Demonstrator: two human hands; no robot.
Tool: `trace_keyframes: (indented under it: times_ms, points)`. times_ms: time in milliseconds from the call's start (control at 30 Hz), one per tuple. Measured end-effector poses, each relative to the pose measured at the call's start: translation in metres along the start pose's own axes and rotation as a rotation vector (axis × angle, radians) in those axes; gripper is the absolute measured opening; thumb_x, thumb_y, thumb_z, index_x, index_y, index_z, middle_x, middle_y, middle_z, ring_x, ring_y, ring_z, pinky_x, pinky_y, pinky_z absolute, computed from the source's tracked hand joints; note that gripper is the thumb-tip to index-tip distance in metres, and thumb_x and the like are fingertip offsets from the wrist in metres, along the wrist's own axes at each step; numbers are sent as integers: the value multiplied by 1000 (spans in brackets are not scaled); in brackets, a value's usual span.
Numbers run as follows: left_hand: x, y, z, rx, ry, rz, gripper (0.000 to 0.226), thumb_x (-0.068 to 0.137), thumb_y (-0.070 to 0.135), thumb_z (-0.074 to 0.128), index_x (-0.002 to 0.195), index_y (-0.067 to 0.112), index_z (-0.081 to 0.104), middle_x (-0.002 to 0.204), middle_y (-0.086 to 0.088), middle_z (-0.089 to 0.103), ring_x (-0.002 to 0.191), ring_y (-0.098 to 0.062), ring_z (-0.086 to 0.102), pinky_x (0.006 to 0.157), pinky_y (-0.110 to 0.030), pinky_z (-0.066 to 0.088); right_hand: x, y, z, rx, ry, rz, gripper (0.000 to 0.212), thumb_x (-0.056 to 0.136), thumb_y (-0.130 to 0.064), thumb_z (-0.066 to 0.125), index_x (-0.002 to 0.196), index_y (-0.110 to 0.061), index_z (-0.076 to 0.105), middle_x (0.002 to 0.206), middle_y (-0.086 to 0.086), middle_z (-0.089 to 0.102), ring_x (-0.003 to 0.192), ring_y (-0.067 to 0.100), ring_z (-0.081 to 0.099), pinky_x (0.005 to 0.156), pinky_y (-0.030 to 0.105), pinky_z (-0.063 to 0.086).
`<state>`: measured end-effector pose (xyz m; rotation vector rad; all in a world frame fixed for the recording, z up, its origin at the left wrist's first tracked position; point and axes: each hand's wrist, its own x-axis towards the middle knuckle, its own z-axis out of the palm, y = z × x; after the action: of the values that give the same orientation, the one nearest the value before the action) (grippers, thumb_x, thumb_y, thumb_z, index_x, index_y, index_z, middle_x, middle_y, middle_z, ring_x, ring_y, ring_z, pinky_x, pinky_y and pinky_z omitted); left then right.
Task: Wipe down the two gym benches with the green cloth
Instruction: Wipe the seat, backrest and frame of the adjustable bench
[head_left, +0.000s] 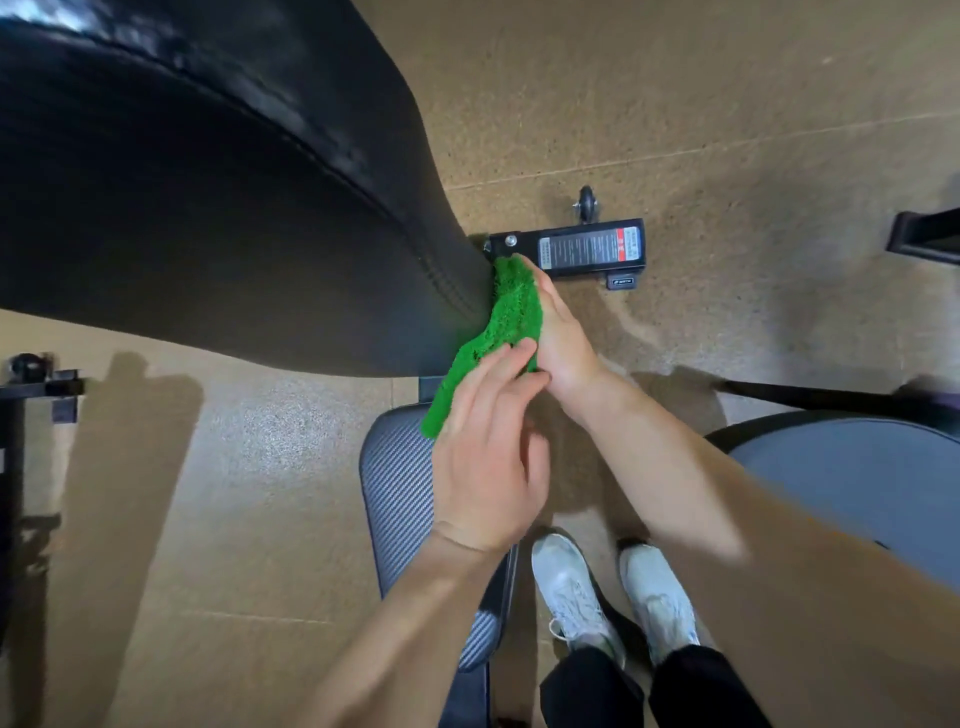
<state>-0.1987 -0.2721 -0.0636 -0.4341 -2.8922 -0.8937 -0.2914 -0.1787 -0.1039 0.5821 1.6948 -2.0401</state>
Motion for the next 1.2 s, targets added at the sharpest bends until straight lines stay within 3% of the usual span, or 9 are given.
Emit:
trace_keyframes:
  times_ms: [167, 233, 333, 500, 667, 867, 967, 1100, 1200]
  points:
    - [24, 14, 2, -829, 535, -1076, 4, 87, 19, 57, 88, 18, 61, 92, -2, 65, 84, -14, 64, 85, -32, 52, -37, -20, 20, 75, 97, -13, 74, 82, -64, 39, 149, -33, 40, 158, -6, 33, 147, 9, 27, 123, 42, 18]
    - [37, 6, 5, -1323, 388, -1412, 23, 99, 29, 46, 99, 14, 64, 102, -7, 68, 93, -18, 69, 93, -32, 52, -50, -21, 29, 39, 90, -116, 76, 81, -76, 38, 147, -38, 37, 158, -7, 35, 147, 9, 28, 122, 44, 20]
    - [45, 3, 12, -1572, 267, -1484, 43, 104, 32, 31, 122, 9, 62, 124, -14, 67, 120, -29, 60, 109, -42, 43, -38, -19, 31, -80, 202, -109, 69, 93, -59, 27, 150, -21, 39, 154, -1, 40, 143, 10, 32, 121, 33, 19]
    - [58, -5, 26, -1385, 285, -1625, 27, 103, 13, 39, 89, 9, 62, 59, -5, 69, 52, -16, 64, 49, -27, 56, -5, -12, 14, 19, 228, 76, 44, 104, -38, 39, 137, -13, 55, 128, 3, 56, 122, 17, 50, 107, 28, 33]
    - [66, -6, 45, -1270, 147, -1687, 29, 98, 6, 35, 112, 8, 61, 86, -14, 67, 69, -26, 64, 64, -42, 58, 17, 12, 0, 175, 222, 286, 61, 92, -55, 48, 134, -11, 57, 125, 6, 64, 118, 27, 58, 110, 42, 39]
    - [54, -27, 73, -1316, 254, -1727, 32, 99, 5, 46, 129, 3, 57, 99, -15, 67, 81, -26, 63, 50, -39, 58, 53, 68, -8, 170, 155, 342, 37, 79, -55, 57, 84, -19, 64, 83, 12, 66, 88, 31, 62, 97, 54, 48]
    - [43, -27, 73, -1321, 368, -1738, 25, 100, 8, 50, 123, 4, 59, 85, -9, 65, 74, -20, 63, 67, -37, 58, 37, 55, -4, 203, 257, 307, 31, 90, -46, 58, 89, -18, 71, 86, 10, 71, 86, 29, 66, 93, 53, 52]
    - [32, -35, 63, -1296, 413, -1753, 27, 96, 9, 55, 122, 7, 61, 113, -11, 70, 82, -18, 65, 52, -23, 56, 4, 50, 2, 503, 213, 347, 40, 103, -40, 44, 117, -11, 68, 101, 10, 75, 86, 25, 73, 79, 38, 60]
    - [31, -26, 54, -1462, 408, -1666, 30, 99, 20, 46, 118, 7, 65, 113, -13, 70, 96, -26, 67, 81, -33, 57, -1, 55, 13, 628, 195, 343, 49, 101, -46, 41, 122, -8, 64, 117, 12, 68, 101, 30, 66, 89, 41, 53]
